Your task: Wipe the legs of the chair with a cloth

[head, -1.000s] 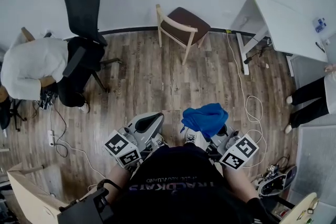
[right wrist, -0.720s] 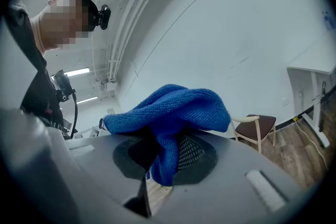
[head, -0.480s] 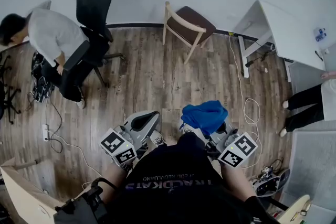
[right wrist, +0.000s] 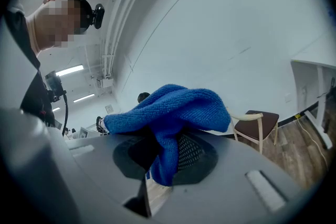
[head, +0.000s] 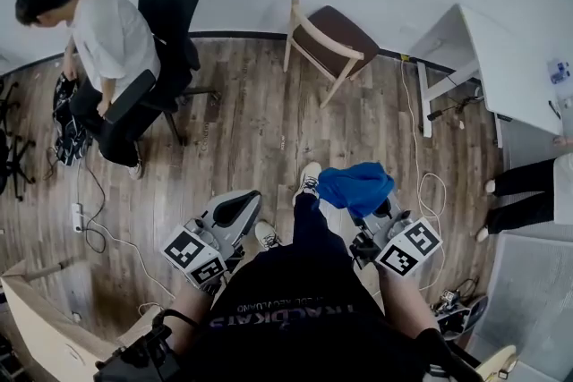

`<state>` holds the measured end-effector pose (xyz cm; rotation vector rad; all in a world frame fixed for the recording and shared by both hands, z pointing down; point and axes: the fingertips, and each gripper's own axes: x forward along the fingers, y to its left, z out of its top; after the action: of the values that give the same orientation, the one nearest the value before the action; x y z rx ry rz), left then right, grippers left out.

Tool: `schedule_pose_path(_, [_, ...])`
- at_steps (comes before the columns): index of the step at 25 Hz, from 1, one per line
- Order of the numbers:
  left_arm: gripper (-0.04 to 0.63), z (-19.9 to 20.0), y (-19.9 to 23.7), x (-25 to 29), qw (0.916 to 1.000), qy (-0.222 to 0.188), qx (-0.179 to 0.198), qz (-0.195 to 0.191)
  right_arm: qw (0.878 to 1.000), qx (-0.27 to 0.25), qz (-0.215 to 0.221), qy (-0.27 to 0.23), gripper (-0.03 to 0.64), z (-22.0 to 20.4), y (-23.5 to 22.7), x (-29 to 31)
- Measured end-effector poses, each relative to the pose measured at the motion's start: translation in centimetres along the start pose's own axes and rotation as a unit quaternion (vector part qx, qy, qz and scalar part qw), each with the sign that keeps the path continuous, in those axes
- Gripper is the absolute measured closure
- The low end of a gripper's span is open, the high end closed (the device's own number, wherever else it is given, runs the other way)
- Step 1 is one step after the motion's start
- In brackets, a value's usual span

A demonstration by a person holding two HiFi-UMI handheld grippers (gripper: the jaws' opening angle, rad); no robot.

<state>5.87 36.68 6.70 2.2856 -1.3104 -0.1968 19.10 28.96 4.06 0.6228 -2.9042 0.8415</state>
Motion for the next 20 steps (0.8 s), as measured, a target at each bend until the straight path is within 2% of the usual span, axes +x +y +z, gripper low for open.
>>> schedule_pose_path(5, [0.598, 2.2, 3.4, 4.5, 0.9998, 0.008, -0.002, 0.021, 1.0, 0.018, 0.01, -0.002, 0.552, 2.8, -5.7, 4.1])
schedule_pose_path(15, [0.598, 7.4, 10.7, 18.1, 0.9994, 0.02, -0.01, 0.028, 0.999, 0.038, 0.005, 0.01, 0.552, 9.9, -19.5, 10.5])
schedule_pose_path(20, [0.597, 9.0, 13.5, 22.9, 0.9988, 0.038, 0.008, 0.029, 0.998, 0.052, 0.001, 0.02, 0.552, 11.8, -24.4, 12.3])
